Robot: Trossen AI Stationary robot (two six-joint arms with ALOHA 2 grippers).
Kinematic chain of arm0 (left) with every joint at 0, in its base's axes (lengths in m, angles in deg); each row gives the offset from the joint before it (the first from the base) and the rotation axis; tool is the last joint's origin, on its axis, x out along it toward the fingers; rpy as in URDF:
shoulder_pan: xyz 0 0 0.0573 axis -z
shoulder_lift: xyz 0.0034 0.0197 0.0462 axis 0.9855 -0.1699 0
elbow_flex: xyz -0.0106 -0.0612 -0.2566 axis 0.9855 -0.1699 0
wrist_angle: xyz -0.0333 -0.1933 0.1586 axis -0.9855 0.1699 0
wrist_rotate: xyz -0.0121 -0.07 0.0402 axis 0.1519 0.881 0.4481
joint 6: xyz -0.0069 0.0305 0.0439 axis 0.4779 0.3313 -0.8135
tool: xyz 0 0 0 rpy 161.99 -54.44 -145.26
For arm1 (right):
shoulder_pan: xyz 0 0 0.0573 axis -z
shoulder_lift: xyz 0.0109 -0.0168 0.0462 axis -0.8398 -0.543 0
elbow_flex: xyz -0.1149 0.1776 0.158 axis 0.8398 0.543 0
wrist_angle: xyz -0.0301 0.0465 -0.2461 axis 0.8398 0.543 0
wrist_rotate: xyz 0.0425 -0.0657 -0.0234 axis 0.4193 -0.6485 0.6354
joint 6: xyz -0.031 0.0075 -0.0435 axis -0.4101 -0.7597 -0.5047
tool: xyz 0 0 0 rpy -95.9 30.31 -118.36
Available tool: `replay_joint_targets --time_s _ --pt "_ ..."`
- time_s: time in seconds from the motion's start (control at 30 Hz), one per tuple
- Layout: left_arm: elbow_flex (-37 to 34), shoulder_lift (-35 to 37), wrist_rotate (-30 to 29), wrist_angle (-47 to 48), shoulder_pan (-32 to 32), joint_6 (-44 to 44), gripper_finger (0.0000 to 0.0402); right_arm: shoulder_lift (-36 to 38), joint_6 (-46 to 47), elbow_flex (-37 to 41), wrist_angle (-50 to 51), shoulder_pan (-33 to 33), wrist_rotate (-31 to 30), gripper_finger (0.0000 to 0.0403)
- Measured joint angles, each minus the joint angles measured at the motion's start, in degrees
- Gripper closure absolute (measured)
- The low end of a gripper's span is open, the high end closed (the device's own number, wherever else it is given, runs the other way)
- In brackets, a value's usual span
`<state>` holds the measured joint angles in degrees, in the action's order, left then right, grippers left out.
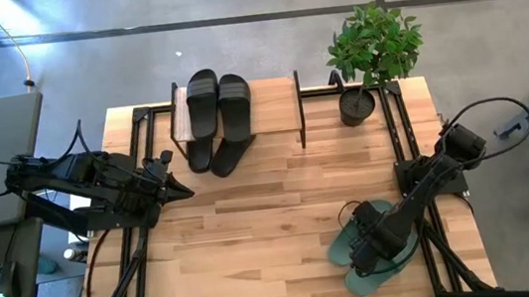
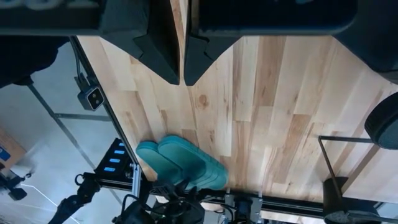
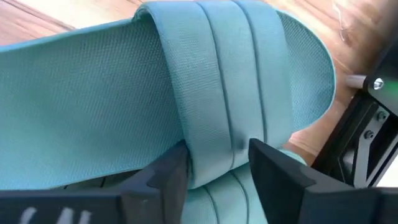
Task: Pick and place slides into the shelf
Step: Put the top blue slide under the shelf
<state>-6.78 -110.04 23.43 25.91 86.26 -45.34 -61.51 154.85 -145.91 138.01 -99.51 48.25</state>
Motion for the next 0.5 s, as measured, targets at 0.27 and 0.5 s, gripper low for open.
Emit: replay_joint_targets --time_s 0.27,0.5 --pt "0.00 0.00 0.00 0.00 -0.01 0.00 0.0389 0.00 -0.22 -0.01 0.50 0.00 -1.66 0.0341" --pt "0.00 0.00 0.00 0.00 -0.01 0.00 0.0389 0.04 -1.03 -0.13 1.42 0.00 -2.53 0.0393"
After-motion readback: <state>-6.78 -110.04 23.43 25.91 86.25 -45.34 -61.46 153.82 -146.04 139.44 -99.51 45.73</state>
